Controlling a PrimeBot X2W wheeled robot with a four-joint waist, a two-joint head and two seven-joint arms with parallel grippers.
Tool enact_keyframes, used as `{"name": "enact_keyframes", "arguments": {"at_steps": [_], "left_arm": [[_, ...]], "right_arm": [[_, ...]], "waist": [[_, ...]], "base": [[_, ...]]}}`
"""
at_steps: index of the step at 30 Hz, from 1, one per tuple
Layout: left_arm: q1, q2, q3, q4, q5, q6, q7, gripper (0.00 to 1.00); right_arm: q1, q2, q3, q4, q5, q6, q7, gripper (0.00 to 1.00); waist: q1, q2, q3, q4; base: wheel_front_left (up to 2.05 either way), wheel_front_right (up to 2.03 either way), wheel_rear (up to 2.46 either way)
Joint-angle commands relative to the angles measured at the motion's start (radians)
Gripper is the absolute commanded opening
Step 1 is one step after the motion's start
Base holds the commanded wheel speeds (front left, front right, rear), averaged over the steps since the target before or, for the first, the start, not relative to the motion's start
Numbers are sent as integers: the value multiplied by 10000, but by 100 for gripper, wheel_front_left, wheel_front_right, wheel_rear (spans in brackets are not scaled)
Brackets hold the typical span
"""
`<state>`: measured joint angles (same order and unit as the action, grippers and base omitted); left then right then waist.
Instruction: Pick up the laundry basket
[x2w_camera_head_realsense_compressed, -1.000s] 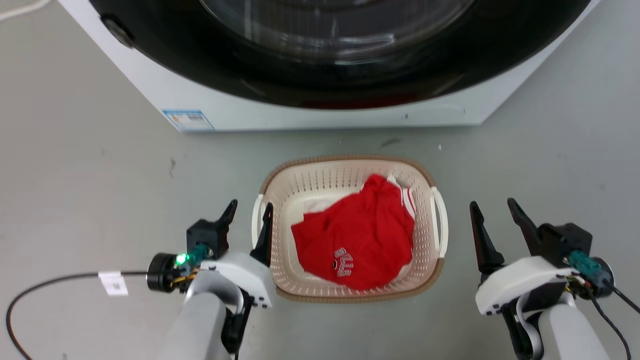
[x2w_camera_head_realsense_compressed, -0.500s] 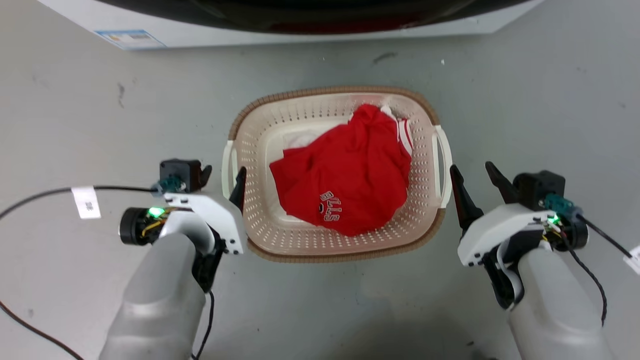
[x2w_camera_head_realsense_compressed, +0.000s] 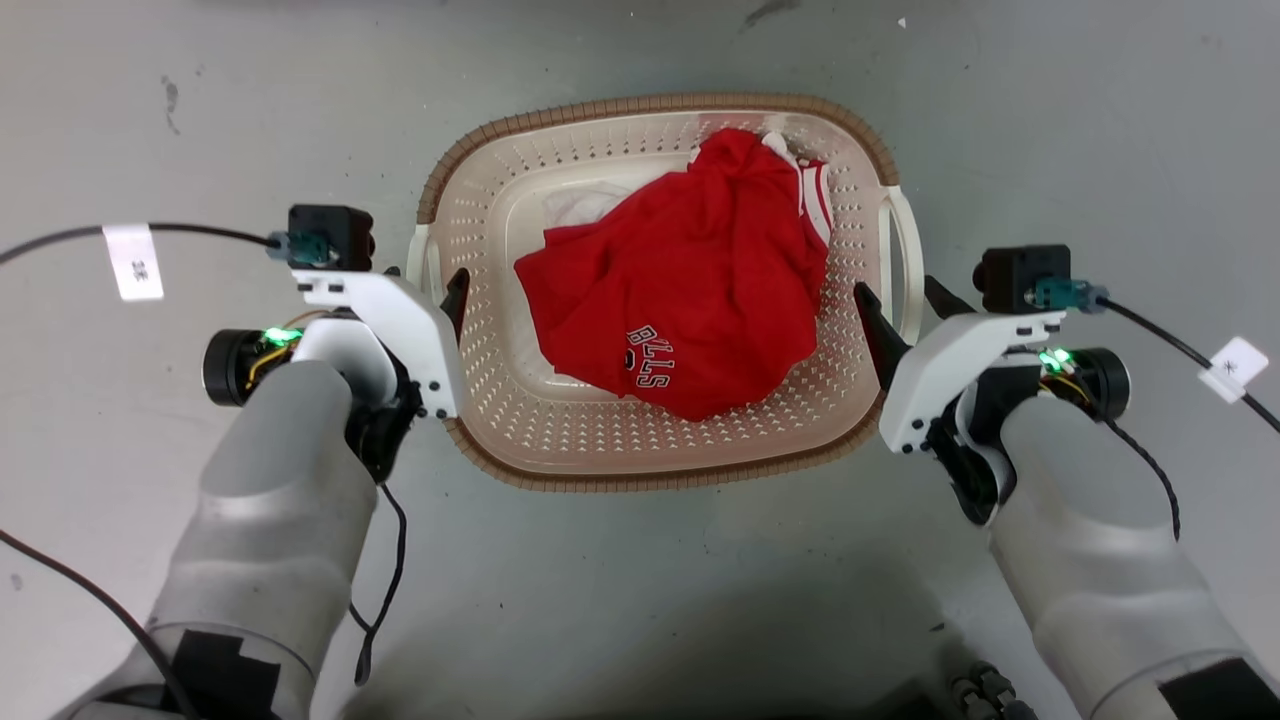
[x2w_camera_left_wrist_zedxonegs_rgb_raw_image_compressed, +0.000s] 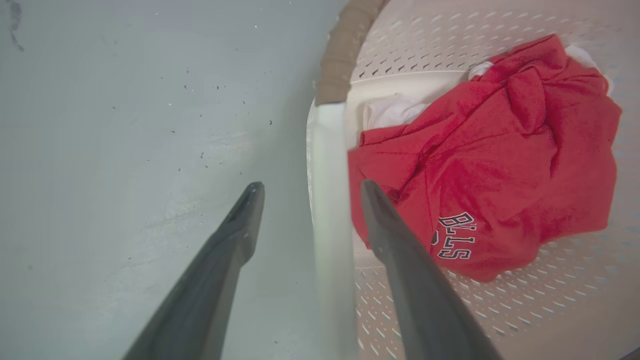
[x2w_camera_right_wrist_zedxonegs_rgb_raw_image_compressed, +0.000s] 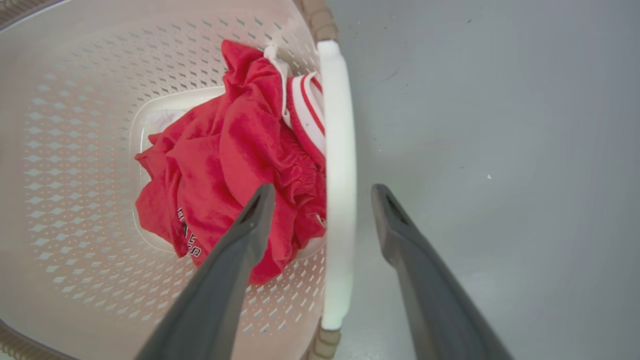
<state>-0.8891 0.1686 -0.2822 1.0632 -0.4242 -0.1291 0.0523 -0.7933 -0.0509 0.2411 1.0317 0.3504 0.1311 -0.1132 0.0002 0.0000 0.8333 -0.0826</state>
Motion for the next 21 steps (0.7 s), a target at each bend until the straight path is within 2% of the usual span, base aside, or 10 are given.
{"name": "enact_keyframes", "arguments": {"at_steps": [1,9,10,11,12,13,21], "left_arm": [[-197,119,-89,92,-185,-11,146,100],[-634,254,-894,193,-1151,-14,867,100],[-649,277,-1020,203,-1245,-14,957,100],[-668,306,-1118,203,-1337,-14,1001,100],[-681,325,-1190,210,-1427,-14,1013,41],[-704,337,-1276,224,-1521,-14,1023,0],[-816,421,-1875,226,-2067,-24,1084,0]], "right_arm": [[-346,7,137,192,201,-7,77,100],[-1263,8,1176,1021,1308,-7,798,100],[-1318,8,1291,1071,1453,-5,886,84],[-1361,8,1417,1106,1554,-5,933,44],[-1407,8,1527,1133,1654,-3,955,0],[-1450,12,1657,1137,1788,-3,962,0],[-1627,34,2330,1309,2364,9,900,0]], "waist": [[-2,0,96,5],[-2,0,345,1],[-2,0,364,0],[-2,0,382,0],[-2,0,395,-8],[-2,0,407,-16],[-2,0,395,-63]], "base": [[0,0,0],[0,0,0],[0,0,0],[0,0,0],[0,0,0],[0,0,0],[0,0,0]]}}
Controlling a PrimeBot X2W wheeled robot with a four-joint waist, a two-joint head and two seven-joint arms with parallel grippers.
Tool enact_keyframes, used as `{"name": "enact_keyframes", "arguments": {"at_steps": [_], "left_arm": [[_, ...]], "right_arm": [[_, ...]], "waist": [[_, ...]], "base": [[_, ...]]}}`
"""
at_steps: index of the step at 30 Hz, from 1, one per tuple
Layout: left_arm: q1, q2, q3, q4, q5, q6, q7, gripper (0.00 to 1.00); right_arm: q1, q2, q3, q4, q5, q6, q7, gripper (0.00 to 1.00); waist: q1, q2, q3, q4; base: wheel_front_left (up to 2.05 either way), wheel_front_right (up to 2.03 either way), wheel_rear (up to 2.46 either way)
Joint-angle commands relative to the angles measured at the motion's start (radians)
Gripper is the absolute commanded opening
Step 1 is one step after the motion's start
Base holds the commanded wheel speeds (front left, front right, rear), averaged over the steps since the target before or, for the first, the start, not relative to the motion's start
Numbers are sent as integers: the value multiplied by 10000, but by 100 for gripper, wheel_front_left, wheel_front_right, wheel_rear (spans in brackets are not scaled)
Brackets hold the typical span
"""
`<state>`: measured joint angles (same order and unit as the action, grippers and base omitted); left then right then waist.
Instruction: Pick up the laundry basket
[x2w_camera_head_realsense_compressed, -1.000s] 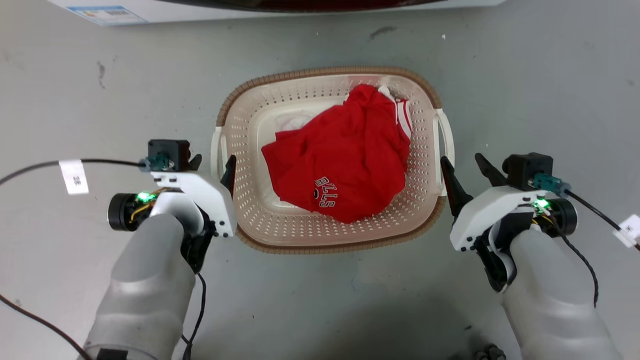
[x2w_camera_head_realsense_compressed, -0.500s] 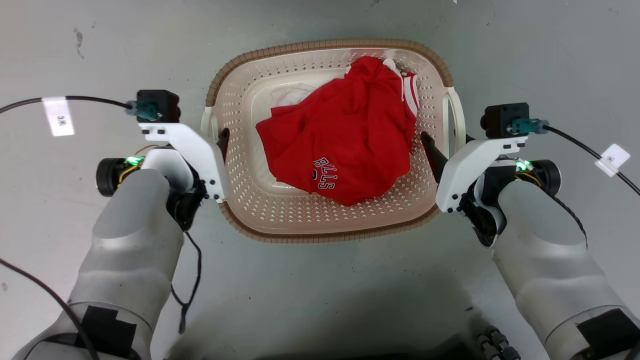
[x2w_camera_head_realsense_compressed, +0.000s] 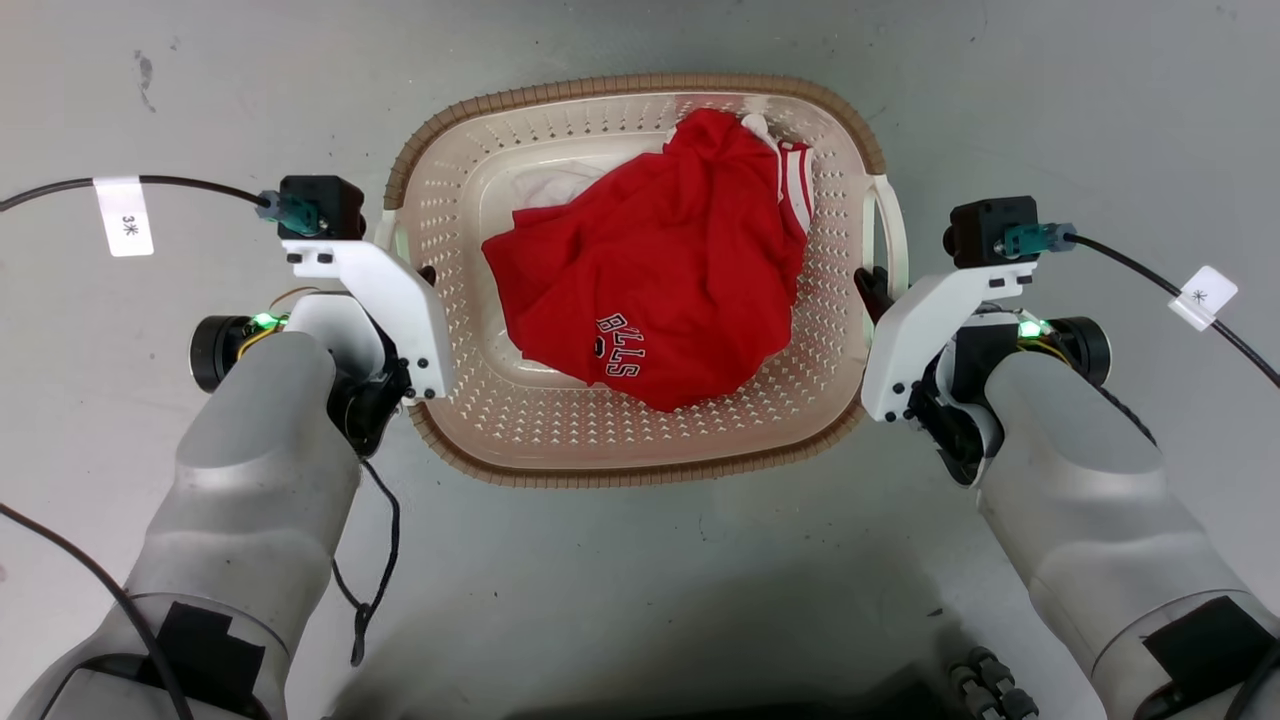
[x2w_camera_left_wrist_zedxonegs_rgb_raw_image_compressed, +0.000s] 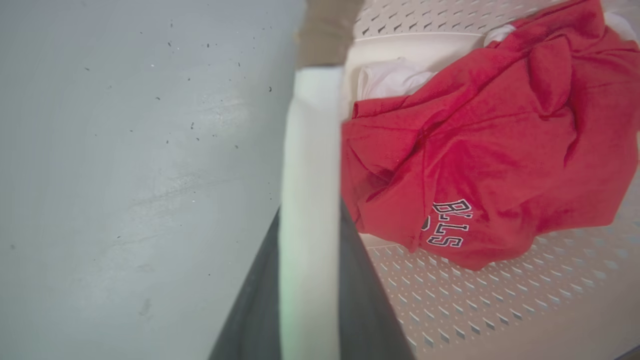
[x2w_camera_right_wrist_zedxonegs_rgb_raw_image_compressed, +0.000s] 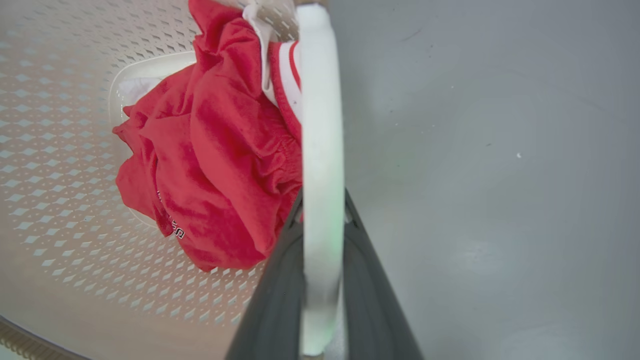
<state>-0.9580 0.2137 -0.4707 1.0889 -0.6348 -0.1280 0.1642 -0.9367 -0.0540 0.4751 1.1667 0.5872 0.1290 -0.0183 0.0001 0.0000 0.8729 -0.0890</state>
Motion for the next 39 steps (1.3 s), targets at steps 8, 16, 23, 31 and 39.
{"name": "enact_keyframes", "arguments": {"at_steps": [8,16,23,31,39], "left_arm": [[-112,-241,-606,98,-542,-39,40,0],[572,-984,-1249,558,-1465,-86,839,0],[1188,-1210,-1589,616,-2173,-111,1525,0],[1557,-1166,-1895,693,-2696,-111,2040,0],[1768,-989,-2129,860,-3155,-111,2963,0]], "right_arm": [[-143,100,524,252,491,33,28,0],[524,201,1094,515,1187,79,1022,0],[1123,244,1309,512,1749,82,1936,0],[1610,43,1567,480,2335,83,3249,0],[1740,-54,1700,355,2929,84,4612,0]], "waist": [[-1,0,-390,88],[-1,0,-2079,386],[-1,0,-3502,511],[-1,0,-4995,653],[-1,0,-6276,642]], "base": [[0,0,0],[0,0,0],[0,0,0],[0,0,0],[0,0,0]]}}
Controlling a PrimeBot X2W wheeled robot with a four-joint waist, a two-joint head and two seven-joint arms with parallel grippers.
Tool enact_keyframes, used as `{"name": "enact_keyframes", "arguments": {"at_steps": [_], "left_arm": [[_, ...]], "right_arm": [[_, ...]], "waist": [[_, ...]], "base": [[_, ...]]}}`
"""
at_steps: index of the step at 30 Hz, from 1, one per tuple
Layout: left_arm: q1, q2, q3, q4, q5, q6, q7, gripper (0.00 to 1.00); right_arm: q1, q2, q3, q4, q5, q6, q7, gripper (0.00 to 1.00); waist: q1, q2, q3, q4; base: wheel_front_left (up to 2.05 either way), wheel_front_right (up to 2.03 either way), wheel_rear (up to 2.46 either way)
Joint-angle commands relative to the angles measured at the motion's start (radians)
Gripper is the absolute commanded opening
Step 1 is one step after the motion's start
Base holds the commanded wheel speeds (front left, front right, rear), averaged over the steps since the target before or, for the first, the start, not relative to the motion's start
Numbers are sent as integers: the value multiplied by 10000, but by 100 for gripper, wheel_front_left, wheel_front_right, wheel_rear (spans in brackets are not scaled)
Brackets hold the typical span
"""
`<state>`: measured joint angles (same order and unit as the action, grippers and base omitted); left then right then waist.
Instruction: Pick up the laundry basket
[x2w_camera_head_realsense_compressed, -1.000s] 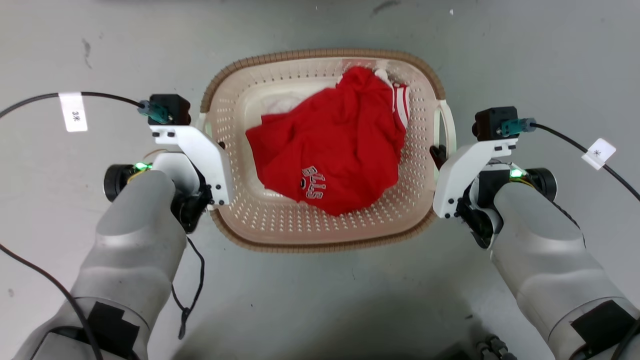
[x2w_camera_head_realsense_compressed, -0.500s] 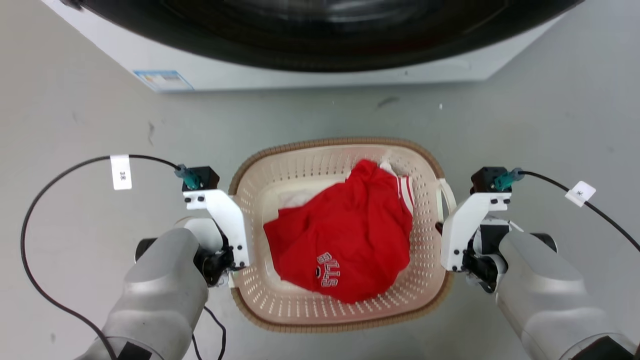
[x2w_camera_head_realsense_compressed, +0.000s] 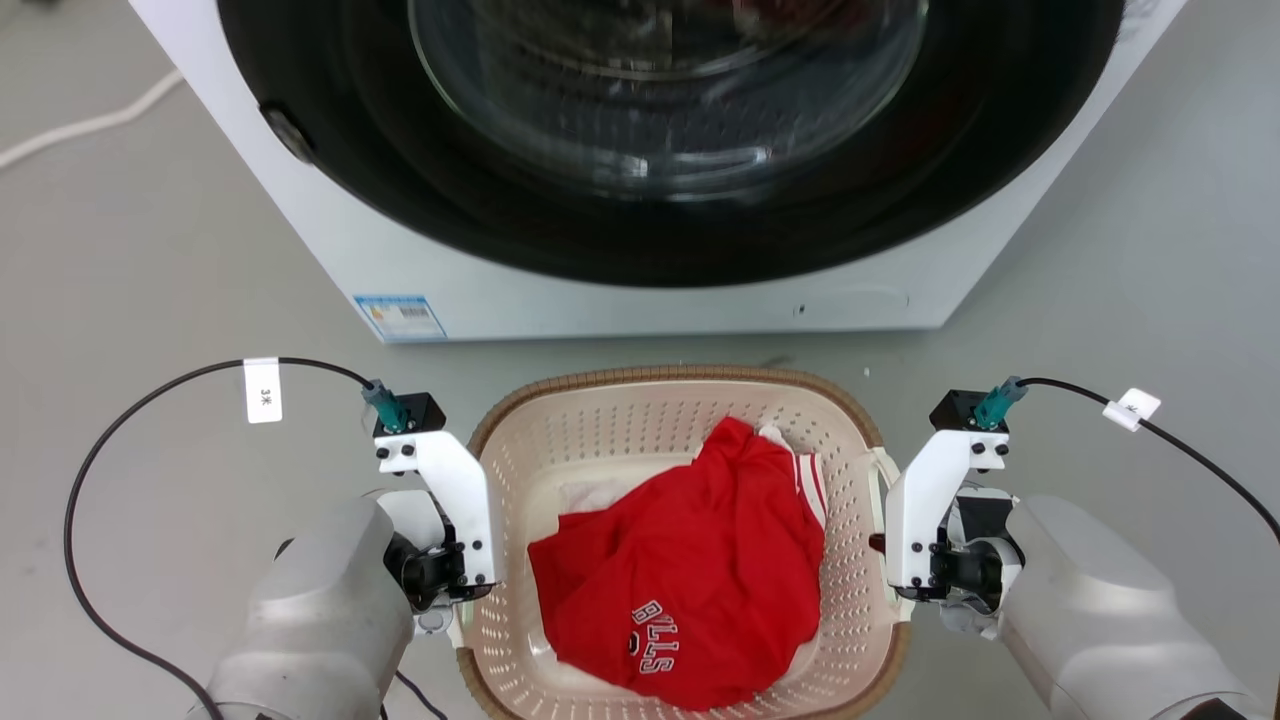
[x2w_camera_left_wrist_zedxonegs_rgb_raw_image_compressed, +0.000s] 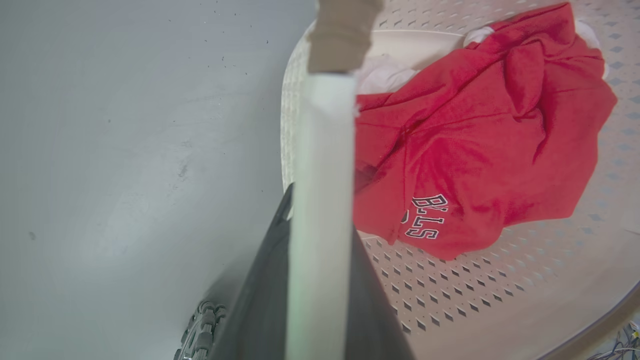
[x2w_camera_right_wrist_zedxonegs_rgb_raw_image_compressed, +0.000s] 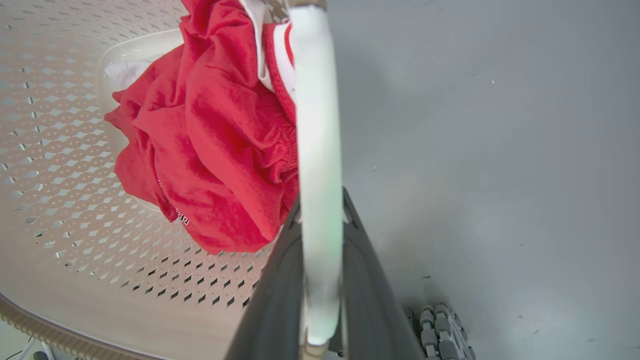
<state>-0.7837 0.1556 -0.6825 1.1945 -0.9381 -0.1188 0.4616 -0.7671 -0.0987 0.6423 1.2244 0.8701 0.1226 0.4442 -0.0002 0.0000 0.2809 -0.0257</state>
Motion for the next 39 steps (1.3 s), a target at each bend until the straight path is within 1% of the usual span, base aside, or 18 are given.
{"name": "enact_keyframes", "arguments": {"at_steps": [1,9,15,19,27,39], "left_arm": [[39,-390,-36,-181,-169,-203,115,0],[224,-346,-203,70,-497,-202,1085,0],[621,-368,-360,167,-667,-201,1554,0],[818,-323,-439,141,-754,-201,1695,0],[875,-289,-556,100,-859,-200,1716,0],[1002,-537,-688,118,-1066,-200,1722,0]], "right_arm": [[64,373,39,-211,158,146,142,0],[133,418,45,87,569,146,1372,0],[442,545,-48,307,865,146,2139,0],[632,585,-36,429,916,146,2391,0],[699,631,-3,534,830,147,2506,0],[761,667,-35,569,673,147,2253,0]], "waist": [[2,0,-513,12],[2,0,-1525,6],[2,0,-2272,-34],[2,0,-2591,-57],[2,0,-2722,-105],[2,0,-2776,-39]], "base": [[0,0,0],[0,0,0],[0,0,0],[0,0,0],[0,0,0],[0,0,0]]}}
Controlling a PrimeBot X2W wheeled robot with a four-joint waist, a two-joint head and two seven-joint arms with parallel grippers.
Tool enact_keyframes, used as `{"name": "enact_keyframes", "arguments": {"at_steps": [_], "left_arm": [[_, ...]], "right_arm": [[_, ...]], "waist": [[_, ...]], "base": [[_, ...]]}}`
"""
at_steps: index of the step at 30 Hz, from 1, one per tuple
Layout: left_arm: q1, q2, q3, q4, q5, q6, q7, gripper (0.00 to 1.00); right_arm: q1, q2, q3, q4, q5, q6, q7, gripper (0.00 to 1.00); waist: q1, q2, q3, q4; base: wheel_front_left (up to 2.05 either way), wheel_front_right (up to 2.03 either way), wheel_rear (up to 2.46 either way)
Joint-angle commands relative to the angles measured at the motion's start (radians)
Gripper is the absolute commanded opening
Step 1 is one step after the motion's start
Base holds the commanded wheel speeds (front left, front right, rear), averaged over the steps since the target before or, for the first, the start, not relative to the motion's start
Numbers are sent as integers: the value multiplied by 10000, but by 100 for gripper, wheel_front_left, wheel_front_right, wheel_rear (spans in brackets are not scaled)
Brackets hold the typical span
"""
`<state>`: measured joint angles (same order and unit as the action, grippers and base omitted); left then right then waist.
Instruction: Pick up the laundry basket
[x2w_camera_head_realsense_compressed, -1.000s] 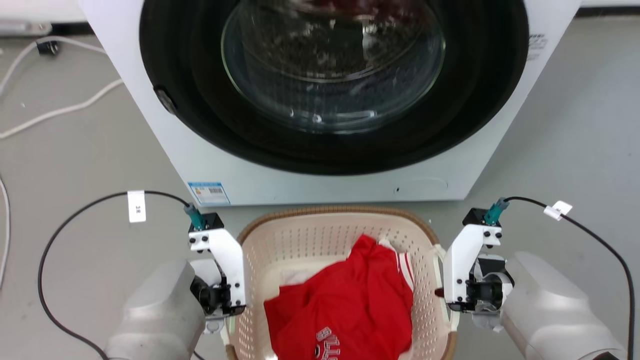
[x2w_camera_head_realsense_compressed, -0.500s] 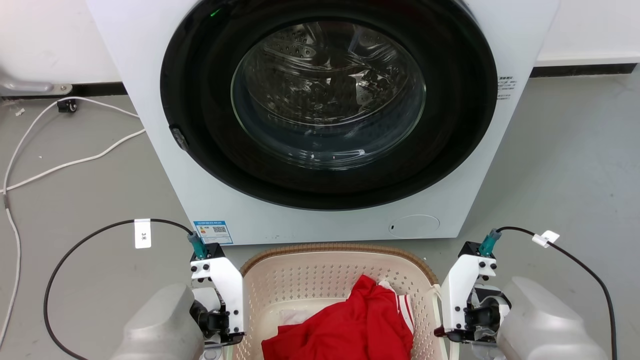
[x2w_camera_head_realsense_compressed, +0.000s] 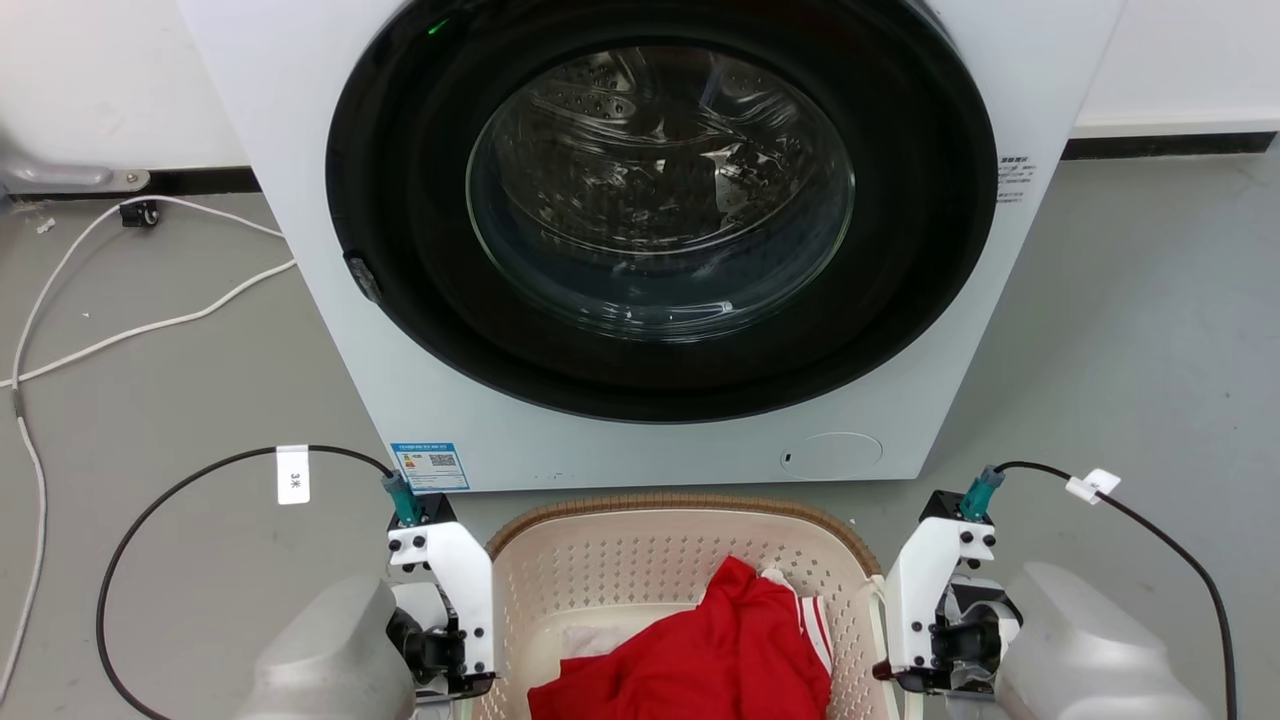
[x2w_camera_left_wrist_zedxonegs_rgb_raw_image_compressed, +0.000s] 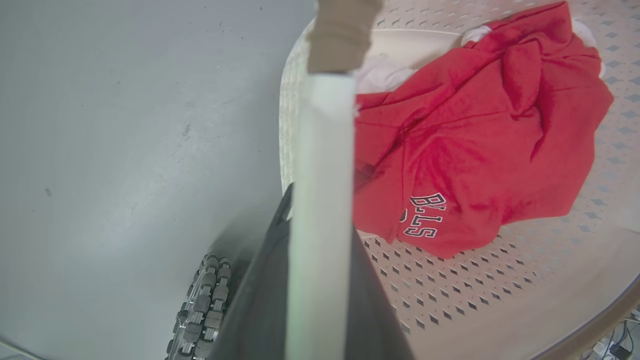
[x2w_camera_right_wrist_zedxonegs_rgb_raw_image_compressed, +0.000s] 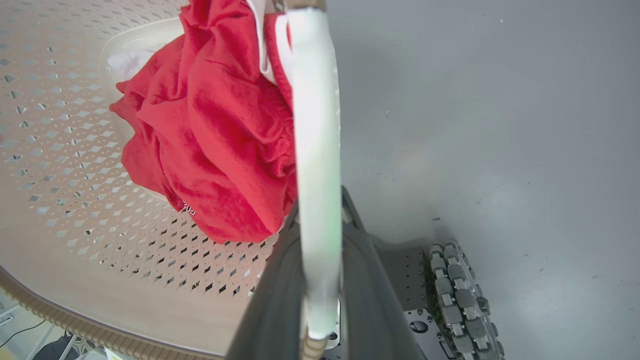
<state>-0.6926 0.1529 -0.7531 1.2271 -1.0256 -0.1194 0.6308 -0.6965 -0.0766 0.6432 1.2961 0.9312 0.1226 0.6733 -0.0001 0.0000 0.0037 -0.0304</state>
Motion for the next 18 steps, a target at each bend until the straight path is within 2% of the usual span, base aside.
{"name": "enact_keyframes", "arguments": {"at_steps": [1,18], "left_arm": [[90,-520,9,-210,-212,-195,41,0],[58,-592,-200,-256,-401,-197,-103,0]], "right_arm": [[66,448,-60,-152,63,147,-51,0],[133,432,-61,-145,-96,147,-126,0]], "waist": [[1,0,-9,19],[1,0,9,186]], "base": [[0,0,0],[0,0,0]]}}
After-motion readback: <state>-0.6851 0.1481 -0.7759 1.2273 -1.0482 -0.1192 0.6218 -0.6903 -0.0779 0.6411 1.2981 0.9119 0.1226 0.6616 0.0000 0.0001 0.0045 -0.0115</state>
